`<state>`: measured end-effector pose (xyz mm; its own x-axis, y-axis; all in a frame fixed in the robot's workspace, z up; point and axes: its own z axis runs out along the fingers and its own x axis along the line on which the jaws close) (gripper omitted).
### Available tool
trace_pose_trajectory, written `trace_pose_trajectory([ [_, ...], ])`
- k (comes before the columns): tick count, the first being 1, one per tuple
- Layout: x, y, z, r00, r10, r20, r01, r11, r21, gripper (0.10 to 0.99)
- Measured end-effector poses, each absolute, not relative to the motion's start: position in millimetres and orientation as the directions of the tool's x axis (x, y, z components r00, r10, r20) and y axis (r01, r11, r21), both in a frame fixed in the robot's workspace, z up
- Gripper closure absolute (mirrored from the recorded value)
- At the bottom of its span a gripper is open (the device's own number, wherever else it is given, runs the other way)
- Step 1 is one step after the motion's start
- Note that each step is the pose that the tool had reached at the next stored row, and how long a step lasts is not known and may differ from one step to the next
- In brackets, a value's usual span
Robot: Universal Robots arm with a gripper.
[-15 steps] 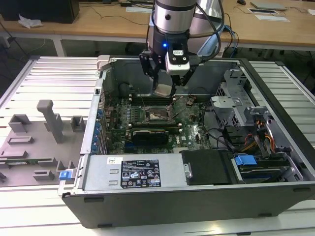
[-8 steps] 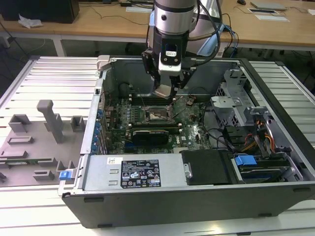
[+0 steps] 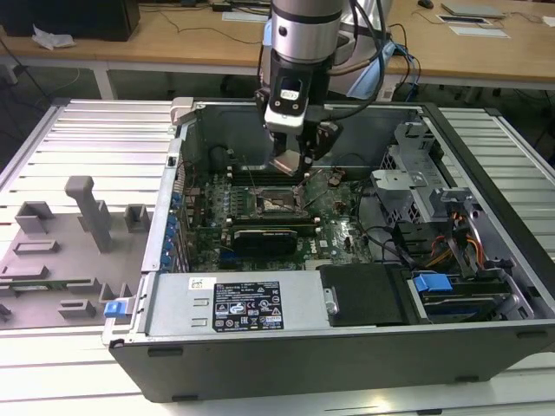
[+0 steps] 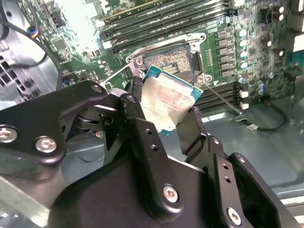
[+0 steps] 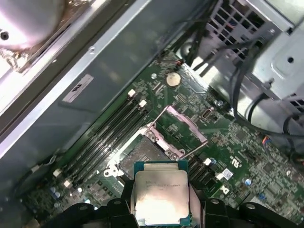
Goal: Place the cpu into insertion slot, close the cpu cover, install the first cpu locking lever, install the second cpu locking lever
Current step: 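Place the cpu into insertion slot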
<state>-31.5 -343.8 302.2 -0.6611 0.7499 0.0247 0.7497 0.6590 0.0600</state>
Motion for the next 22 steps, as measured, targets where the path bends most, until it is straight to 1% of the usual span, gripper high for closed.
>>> trace_pose_trajectory([
  [4,-31.5,-343.8,301.5,-0.605,0.796,0.025,0.796,0.603,0.06,0.545],
  [10,-31.5,-343.8,296.2,-0.454,0.891,0.025,0.89,0.452,0.06,0.545],
  [14,-31.5,-343.9,293.9,-0.387,0.922,0.025,0.921,0.385,0.06,0.545],
  [18,-31.5,-343.8,290.0,-0.253,0.967,0.025,0.966,0.252,0.06,0.545],
  [22,-31.5,-343.8,288.0,-0.162,0.986,0.025,0.985,0.16,0.06,0.545],
])
